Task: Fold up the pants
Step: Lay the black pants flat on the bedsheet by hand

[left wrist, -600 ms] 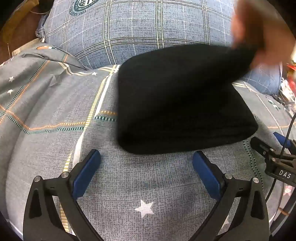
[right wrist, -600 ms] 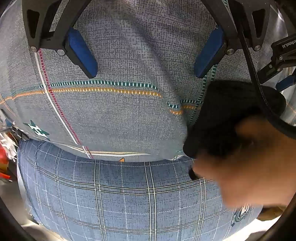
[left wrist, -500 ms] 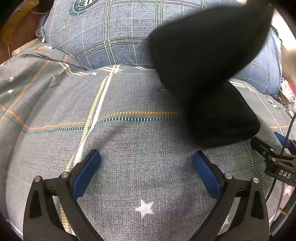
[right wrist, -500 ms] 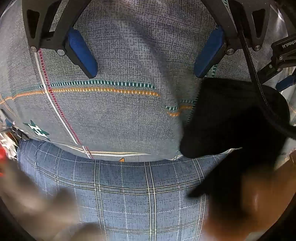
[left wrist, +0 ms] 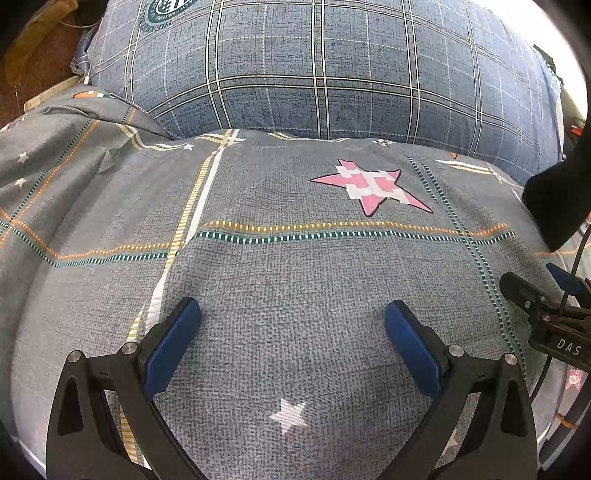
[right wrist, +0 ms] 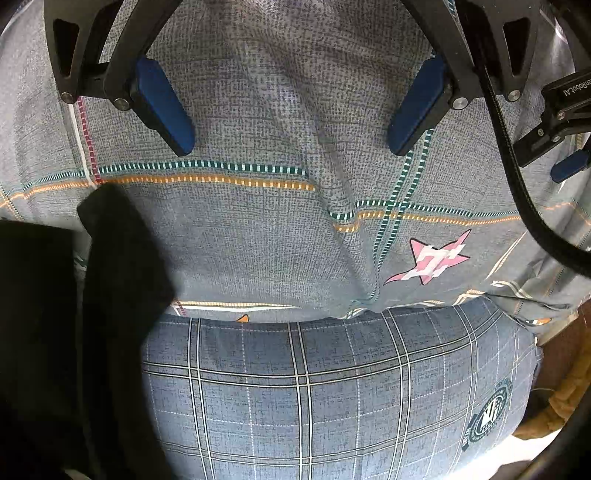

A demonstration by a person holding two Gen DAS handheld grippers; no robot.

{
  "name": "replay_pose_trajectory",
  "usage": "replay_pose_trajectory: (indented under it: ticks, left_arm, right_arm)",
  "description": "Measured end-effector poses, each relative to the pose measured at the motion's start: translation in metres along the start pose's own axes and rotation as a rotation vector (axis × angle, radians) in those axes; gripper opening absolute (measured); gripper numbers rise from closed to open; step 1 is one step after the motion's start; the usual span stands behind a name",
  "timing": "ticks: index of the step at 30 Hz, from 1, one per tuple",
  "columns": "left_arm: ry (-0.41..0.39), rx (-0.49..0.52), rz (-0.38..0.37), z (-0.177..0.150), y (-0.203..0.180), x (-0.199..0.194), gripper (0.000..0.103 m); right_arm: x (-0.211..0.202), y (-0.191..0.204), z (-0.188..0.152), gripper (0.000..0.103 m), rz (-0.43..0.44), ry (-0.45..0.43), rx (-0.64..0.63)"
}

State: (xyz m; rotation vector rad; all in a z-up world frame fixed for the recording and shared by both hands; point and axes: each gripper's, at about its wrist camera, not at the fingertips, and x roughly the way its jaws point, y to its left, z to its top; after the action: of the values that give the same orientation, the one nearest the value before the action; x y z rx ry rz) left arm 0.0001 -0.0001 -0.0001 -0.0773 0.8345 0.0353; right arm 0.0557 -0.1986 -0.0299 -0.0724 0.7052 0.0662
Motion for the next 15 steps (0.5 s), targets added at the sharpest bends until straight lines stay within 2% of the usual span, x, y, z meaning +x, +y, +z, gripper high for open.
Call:
replay_pose_trajectory:
  ticks: [15]
  left_arm:
    - [0.0, -0.001, -0.001, -0.0013, -0.0006, -0.0002, 0.101]
  right_arm:
    - [-0.0001, -0.0003, -0.0028, 0.103, 0.0, 0.0, 0.0]
